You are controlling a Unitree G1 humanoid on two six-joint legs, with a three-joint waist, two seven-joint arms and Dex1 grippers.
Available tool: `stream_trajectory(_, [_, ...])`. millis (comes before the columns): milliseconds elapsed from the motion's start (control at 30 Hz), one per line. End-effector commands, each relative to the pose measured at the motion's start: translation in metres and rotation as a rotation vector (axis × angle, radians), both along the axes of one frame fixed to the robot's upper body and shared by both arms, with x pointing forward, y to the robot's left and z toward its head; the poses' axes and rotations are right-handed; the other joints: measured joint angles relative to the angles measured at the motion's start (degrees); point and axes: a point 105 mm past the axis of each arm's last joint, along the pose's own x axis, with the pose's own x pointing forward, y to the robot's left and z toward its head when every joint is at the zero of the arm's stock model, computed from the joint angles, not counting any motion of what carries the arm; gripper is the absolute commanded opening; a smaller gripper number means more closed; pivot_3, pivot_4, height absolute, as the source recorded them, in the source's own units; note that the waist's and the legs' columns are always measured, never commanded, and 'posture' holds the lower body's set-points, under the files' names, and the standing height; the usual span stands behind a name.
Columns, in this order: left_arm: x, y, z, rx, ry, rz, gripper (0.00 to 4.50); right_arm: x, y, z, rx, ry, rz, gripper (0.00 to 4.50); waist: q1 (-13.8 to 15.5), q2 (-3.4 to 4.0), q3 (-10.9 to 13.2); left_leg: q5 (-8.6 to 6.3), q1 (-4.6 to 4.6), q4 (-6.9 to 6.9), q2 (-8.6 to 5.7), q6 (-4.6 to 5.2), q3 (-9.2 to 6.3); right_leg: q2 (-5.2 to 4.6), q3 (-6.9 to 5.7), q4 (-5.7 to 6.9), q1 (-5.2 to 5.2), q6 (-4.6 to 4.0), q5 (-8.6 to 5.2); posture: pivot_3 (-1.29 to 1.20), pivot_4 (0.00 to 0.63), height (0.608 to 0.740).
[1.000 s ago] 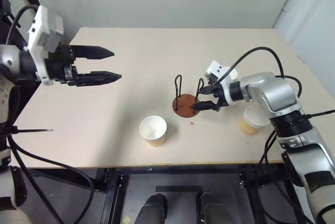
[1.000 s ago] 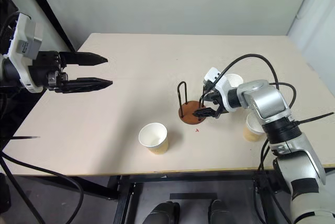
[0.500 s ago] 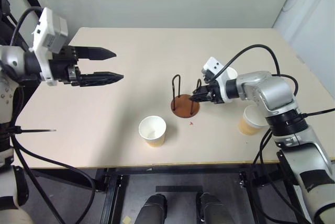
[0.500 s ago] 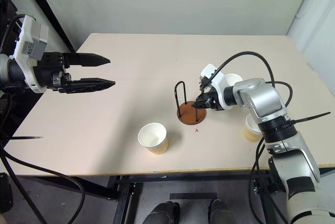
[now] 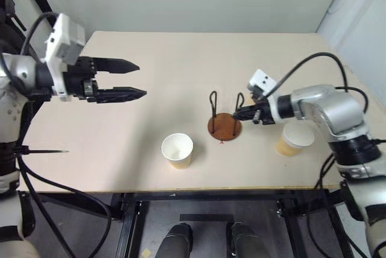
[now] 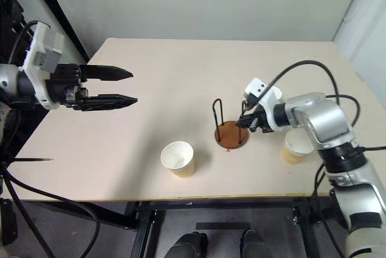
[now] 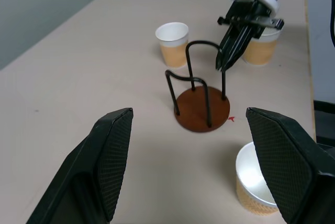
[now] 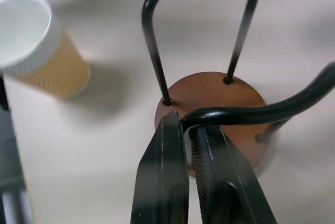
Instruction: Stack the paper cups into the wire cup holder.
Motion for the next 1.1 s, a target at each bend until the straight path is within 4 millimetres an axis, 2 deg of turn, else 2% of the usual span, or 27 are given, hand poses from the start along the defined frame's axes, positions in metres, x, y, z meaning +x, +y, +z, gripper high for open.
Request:
stream_trajectory(33, [-0.007, -0.012, 0.006, 0.009, -0.017, -0.075, 3.72, -0.007, -0.014, 0.006, -0.023, -0.019, -0.002, 0.02, -0.1, -0.02, 0.0, 0.0, 0.01, 0.01, 0.0, 0.0, 0.0, 0.0, 0.01, 0.0, 0.01, 0.0, 0.0, 0.0, 0.15, 0.74])
stream_trajectory(167, [-0.007, -0.021, 0.003, 0.024, -0.004, -0.125, 3.72, -0.011, -0.031, 0.002, -0.06, -0.007, -0.03, 0.02, -0.1, -0.02, 0.0, 0.01, 0.06, 0.03, 0.01, 0.01, 0.0, 0.0, 0.01, 0.01, 0.07, 0.01, 0.0, 0.0, 0.15, 0.74])
stream_trajectory(533, [0.0, -0.029, 0.006, 0.045, -0.001, -0.167, 3.72, -0.025, -0.048, -0.018, -0.145, 0.03, -0.02, 0.02, 0.1, -0.07, 0.0, 0.02, 0.1, 0.05, 0.0, 0.05, -0.01, -0.01, 0.01, -0.02, 0.19, 0.16, -0.1, 0.0, 0.15, 0.74])
stream_trajectory(700, [0.0, -0.029, 0.007, 0.047, -0.004, -0.169, 3.72, -0.027, -0.051, -0.026, -0.162, 0.046, -0.018, 1.55, 0.0, -0.21, 0.0, 0.02, 0.08, 0.06, 0.01, 0.05, -0.04, -0.01, 0.0, -0.03, 0.19, 0.2, -0.1, 0.0, 0.15, 0.74])
stream_trajectory(900, [0.001, -0.028, 0.007, 0.045, -0.009, -0.163, 3.72, -0.022, -0.057, -0.018, -0.161, 0.017, -0.051, 3.64, 0.0, -0.21, 0.0, 0.02, 0.07, 0.06, 0.0, 0.06, -0.02, -0.01, 0.02, -0.02, 0.17, 0.37, -0.1, 0.0, 0.15, 0.74])
stream_trajectory(1100, [0.002, -0.027, 0.008, 0.04, -0.013, -0.158, 3.72, -0.028, -0.054, -0.003, -0.11, 0.029, -0.035, 3.64, 0.1, -0.21, 0.0, 0.02, 0.05, 0.05, 0.0, 0.06, -0.03, -0.01, 0.02, -0.02, 0.17, 0.43, -0.14, 0.0, 0.15, 0.74])
